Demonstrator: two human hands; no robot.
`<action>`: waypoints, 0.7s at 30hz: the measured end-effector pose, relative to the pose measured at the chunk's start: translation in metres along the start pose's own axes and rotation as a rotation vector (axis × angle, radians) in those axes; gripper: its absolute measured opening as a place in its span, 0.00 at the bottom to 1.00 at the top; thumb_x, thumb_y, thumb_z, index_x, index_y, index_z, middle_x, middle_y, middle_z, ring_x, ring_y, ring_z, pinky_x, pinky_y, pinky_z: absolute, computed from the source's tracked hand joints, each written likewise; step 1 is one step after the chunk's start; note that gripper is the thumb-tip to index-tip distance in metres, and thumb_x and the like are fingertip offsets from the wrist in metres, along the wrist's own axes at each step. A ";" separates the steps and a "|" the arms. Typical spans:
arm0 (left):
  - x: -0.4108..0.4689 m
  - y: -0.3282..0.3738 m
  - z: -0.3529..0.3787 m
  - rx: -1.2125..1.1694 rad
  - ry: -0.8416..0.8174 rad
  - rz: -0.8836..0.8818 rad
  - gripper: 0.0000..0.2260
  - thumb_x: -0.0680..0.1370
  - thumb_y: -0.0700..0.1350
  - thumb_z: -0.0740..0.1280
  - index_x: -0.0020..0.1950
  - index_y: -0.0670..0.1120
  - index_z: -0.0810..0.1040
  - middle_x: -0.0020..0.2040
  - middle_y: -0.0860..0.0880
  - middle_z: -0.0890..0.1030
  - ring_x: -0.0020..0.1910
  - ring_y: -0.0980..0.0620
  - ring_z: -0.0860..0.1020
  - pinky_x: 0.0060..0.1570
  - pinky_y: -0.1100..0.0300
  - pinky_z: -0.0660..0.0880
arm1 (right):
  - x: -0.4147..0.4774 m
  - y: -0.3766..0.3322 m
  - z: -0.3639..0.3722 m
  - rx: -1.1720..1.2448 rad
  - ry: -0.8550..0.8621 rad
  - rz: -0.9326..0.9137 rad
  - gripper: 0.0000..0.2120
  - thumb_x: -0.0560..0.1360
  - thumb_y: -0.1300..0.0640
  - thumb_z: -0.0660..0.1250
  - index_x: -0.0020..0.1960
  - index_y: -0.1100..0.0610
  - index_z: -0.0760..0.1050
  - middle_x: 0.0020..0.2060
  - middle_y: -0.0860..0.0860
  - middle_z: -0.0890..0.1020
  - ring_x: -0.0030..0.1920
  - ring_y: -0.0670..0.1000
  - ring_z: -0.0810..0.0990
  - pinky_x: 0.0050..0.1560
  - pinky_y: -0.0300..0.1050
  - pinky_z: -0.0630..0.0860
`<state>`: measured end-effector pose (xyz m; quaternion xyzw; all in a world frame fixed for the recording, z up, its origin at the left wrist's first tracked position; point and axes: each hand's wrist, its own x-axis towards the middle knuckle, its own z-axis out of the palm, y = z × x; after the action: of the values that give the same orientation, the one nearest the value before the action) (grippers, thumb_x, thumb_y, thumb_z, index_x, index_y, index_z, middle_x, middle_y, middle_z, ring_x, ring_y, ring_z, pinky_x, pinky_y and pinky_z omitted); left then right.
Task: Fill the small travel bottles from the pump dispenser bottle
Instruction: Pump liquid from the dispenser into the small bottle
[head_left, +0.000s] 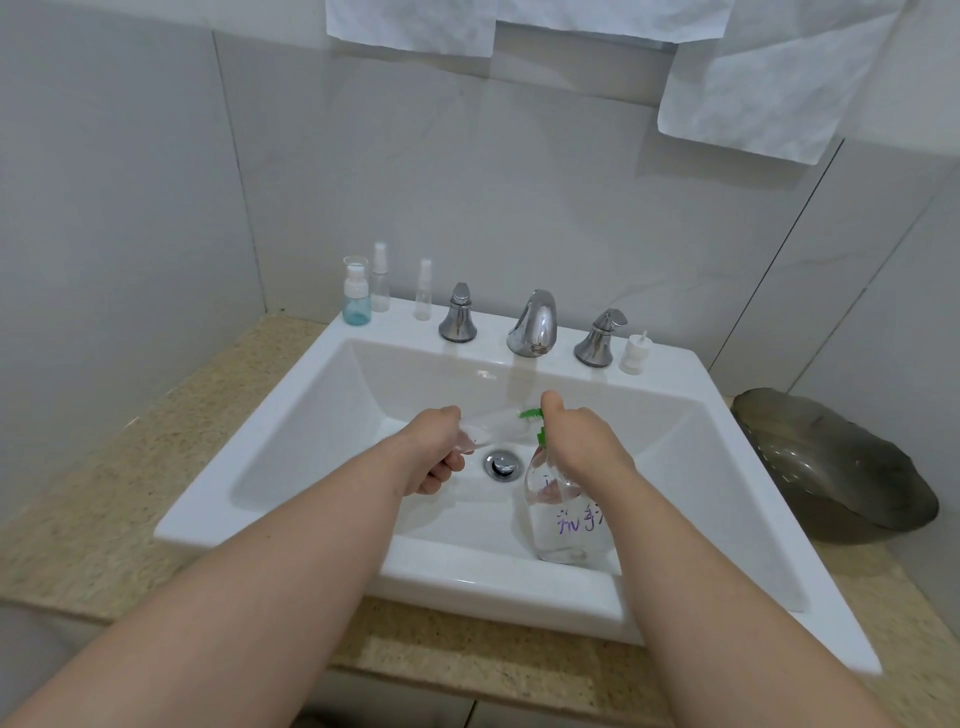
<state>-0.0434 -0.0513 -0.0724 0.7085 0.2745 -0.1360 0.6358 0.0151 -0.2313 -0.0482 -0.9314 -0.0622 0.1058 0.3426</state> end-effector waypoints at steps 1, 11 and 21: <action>0.000 0.000 0.000 0.000 -0.002 0.002 0.07 0.80 0.45 0.55 0.45 0.45 0.69 0.30 0.50 0.62 0.26 0.52 0.54 0.28 0.63 0.51 | 0.000 0.000 0.000 -0.007 0.004 -0.002 0.26 0.79 0.46 0.46 0.40 0.59 0.77 0.35 0.47 0.85 0.44 0.55 0.79 0.49 0.48 0.76; 0.001 -0.001 0.001 -0.003 0.005 -0.007 0.10 0.81 0.47 0.54 0.45 0.45 0.70 0.29 0.50 0.63 0.25 0.52 0.54 0.27 0.64 0.52 | 0.001 0.002 -0.002 -0.029 0.022 0.006 0.24 0.82 0.47 0.47 0.36 0.58 0.72 0.32 0.49 0.78 0.38 0.52 0.74 0.41 0.46 0.70; 0.000 0.000 0.000 -0.028 -0.001 -0.009 0.10 0.82 0.48 0.54 0.48 0.45 0.70 0.30 0.50 0.63 0.26 0.52 0.55 0.28 0.62 0.51 | 0.005 0.005 0.002 -0.086 -0.004 0.021 0.30 0.78 0.42 0.44 0.42 0.58 0.79 0.32 0.45 0.85 0.44 0.53 0.80 0.53 0.49 0.78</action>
<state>-0.0430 -0.0515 -0.0723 0.6983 0.2793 -0.1354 0.6450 0.0195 -0.2330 -0.0541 -0.9457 -0.0573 0.1084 0.3011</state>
